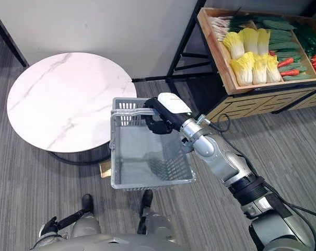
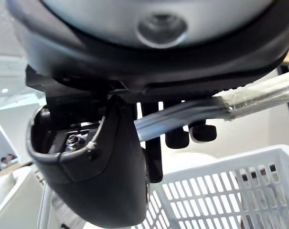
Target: Pick vegetable in the basket
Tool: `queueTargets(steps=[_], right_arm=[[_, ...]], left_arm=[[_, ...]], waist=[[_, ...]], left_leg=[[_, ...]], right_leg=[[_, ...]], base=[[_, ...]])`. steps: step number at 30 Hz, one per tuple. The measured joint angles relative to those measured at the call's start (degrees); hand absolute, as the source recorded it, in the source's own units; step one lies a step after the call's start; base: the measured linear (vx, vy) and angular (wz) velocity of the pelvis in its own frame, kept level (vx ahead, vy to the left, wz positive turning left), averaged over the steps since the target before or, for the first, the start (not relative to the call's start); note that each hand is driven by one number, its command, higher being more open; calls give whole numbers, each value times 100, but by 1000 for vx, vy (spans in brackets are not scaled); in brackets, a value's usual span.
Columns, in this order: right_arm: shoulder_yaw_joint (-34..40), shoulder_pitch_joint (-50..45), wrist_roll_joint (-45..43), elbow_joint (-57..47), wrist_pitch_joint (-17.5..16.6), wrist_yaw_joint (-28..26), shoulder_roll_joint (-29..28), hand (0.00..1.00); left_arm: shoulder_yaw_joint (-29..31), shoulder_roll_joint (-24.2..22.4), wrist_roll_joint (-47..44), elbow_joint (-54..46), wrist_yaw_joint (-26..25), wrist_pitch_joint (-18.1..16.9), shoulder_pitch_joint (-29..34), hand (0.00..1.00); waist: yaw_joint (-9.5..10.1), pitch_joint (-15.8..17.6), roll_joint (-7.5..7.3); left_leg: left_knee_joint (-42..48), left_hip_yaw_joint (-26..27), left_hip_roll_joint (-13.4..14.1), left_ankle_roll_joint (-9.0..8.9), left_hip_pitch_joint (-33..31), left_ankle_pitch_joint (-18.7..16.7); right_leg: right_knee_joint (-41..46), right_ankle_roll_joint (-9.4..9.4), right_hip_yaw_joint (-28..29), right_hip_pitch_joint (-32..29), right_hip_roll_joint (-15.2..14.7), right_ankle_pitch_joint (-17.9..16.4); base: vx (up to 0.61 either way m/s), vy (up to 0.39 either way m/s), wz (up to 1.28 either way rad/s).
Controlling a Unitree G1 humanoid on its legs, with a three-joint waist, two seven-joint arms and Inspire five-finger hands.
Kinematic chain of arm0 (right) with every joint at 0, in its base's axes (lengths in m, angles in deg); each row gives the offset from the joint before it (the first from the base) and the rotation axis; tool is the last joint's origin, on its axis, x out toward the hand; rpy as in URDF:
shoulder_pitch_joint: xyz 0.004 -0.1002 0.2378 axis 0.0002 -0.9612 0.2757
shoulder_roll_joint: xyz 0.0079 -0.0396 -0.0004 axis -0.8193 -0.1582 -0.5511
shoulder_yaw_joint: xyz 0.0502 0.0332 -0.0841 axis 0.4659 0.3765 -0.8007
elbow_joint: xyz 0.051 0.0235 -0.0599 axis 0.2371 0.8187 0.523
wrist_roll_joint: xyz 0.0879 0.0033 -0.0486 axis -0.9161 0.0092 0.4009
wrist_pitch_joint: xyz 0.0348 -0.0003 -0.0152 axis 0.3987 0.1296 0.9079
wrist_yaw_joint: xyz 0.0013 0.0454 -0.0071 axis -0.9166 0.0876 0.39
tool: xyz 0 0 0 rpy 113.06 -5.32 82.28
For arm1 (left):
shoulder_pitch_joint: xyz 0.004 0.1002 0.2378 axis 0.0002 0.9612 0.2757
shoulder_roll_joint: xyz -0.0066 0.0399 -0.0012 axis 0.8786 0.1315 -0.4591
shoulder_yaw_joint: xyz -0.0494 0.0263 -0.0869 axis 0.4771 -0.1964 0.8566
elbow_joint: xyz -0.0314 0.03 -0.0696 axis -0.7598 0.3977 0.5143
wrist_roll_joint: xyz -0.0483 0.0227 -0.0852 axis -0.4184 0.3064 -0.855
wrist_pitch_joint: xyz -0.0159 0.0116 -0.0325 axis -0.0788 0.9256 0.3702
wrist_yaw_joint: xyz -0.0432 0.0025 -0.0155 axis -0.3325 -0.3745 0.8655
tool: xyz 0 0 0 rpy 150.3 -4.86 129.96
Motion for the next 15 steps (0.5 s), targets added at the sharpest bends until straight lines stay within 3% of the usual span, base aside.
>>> queueTargets(steps=[3, 7, 9, 10, 11, 12, 13, 14, 15], right_arm=[[252, -616, 5, -156, -76, 4, -3, 0], [792, -1402, 42, -329, -100, 18, -156, 0], [998, -1540, 392, -417, -99, 78, -263, 0], [1065, -1541, 474, -447, -96, 122, -257, 0], [1081, -1537, 677, -446, -49, 177, -271, 0], [1081, -1534, 691, -437, -21, 177, -265, 0], [1073, -1483, 752, -416, -4, 218, -329, 0], [1024, -1427, 913, -387, -21, 277, -319, 0], [962, -1343, 914, -256, -32, 278, -294, 0]], left_arm=[[-2, -9, 12, -8, 13, -3, 136, 100], [-13, 46, 34, -21, 10, 7, 157, 100], [-9, 89, 35, -158, -4, -7, 152, 100], [-14, 105, 37, -241, -20, -20, 155, 100], [-80, 168, 43, -269, -23, -23, 154, 100], [-133, 187, 98, -269, -24, -21, 147, 100], [-178, 170, 250, -246, -39, -18, 110, 100], [-205, 198, 295, -236, -90, -17, 82, 100], [-259, 219, 294, -230, -112, -14, 84, 100]], waist=[[-45, -121, -8], [-114, -107, -140], [-150, -101, -199], [-200, -79, -222], [-237, -72, -236], [-236, -60, -181], [-145, 54, -54], [-128, 172, 31], [-119, 220, 104]], left_leg=[[29, 194, -3, -2, 196, -75], [332, 449, -52, 56, 195, -260], [1337, 782, -15, 135, -230, -783], [2118, 888, 59, 254, -571, -1214], [2590, 938, -74, 406, -736, -1625], [2566, 1014, -185, 521, -711, -1755], [2392, 1255, -62, 757, -560, -1745], [2468, 1667, 172, 795, -473, -1736], [2463, 1959, 326, 825, -399, -1748]], right_leg=[[335, 30, 192, -67, -20, -165], [665, 81, 512, -303, -106, -257], [773, 142, 942, -636, -185, -212], [754, 134, 1050, -803, -225, -223], [505, 31, 958, -832, -335, -310], [317, -103, 658, -785, -394, -490], [539, -432, -77, -840, -497, -692], [1570, -753, -880, -1059, -723, -864], [2382, -905, -1437, -1059, -925, -1011]], base=[[-18, 16, -29], [-16, 37, -37], [-69, 90, -93], [-174, 200, -118], [-158, 180, -128], [-172, 241, -155], [-112, 174, -166], [-160, 261, -193], [-120, 197, -150]])
